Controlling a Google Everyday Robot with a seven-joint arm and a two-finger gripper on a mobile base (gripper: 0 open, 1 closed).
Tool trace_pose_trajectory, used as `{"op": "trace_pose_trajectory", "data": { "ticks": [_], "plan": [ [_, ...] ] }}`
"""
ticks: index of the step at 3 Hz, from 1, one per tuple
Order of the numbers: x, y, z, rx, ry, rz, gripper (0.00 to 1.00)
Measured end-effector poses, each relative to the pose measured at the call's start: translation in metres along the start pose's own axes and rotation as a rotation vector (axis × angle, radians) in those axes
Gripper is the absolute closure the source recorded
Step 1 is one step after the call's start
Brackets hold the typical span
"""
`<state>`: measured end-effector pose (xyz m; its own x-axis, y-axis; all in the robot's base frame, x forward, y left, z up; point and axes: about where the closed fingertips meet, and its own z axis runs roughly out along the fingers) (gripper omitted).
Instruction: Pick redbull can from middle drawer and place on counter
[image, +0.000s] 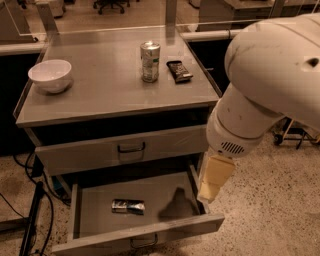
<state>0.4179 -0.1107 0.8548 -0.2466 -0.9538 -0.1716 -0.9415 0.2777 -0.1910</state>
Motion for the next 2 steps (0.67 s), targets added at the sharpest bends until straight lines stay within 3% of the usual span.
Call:
{"op": "trace_pose_trajectory", "data": {
  "ticks": [1, 2],
  "plan": [
    [0.0, 0.0, 0.0, 0.0, 0.0, 0.0, 0.0],
    [-0.014, 0.015, 0.034, -0.065, -0.021, 0.027, 0.0]
  ]
}}
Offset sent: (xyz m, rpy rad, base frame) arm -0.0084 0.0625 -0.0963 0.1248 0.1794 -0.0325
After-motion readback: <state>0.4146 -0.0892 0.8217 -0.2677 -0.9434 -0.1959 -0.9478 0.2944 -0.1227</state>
